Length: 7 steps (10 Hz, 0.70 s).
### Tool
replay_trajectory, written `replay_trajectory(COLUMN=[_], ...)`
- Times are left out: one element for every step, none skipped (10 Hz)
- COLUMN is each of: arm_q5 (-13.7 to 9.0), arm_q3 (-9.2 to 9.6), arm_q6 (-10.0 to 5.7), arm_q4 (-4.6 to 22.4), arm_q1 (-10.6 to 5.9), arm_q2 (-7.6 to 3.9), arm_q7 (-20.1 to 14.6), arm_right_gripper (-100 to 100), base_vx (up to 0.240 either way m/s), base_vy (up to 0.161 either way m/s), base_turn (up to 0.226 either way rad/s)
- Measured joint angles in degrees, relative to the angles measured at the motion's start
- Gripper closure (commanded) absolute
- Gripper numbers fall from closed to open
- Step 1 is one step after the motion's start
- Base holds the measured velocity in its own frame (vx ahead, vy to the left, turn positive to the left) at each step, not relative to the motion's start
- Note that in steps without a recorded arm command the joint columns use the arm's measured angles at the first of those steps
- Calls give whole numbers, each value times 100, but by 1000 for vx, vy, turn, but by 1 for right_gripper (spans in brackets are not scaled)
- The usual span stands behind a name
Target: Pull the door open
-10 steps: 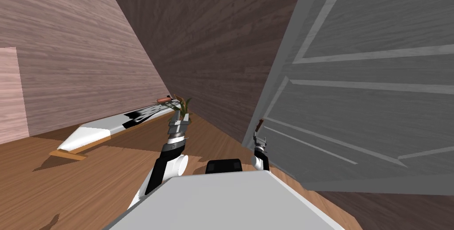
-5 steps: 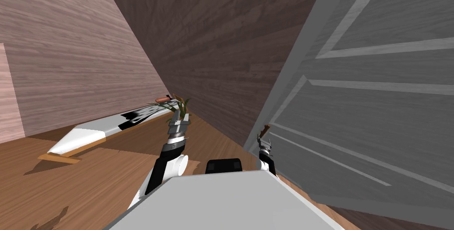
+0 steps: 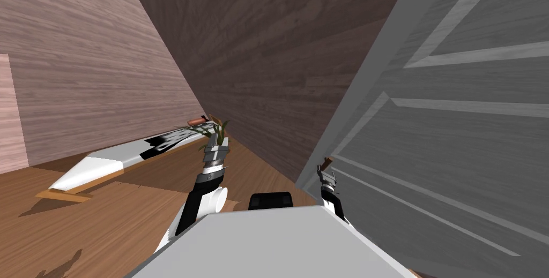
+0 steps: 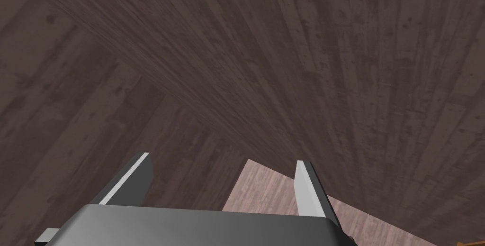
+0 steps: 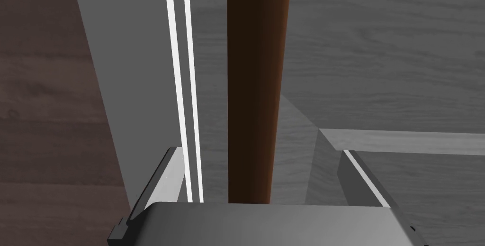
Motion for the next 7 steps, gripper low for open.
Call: replay_trajectory(arm_q5=[-9,-20,-23,-11,-21,-17,-15], arm_q3=[3,14,16,35,15,21,25], arm_q6=[-19,1,6,2,0,-2,-2], arm_q4=[45,4,9,1,7,0,-2], arm_q1=[33,134,168,150,145,135,133], arm_q2=[-109,-170,-169,-151,-166,-161,-158], arm_q7=[-135,-213,-227,-220,-217,-216,-214], arm_right_gripper=[-100,-100,100,100,100,100,100], base_vx=[180,62,-29,-30,-13,-3,0], base_vy=[11,14,14,-2,-9,-6,0], base_turn=[-8,-42,41,-7,12,9,0])
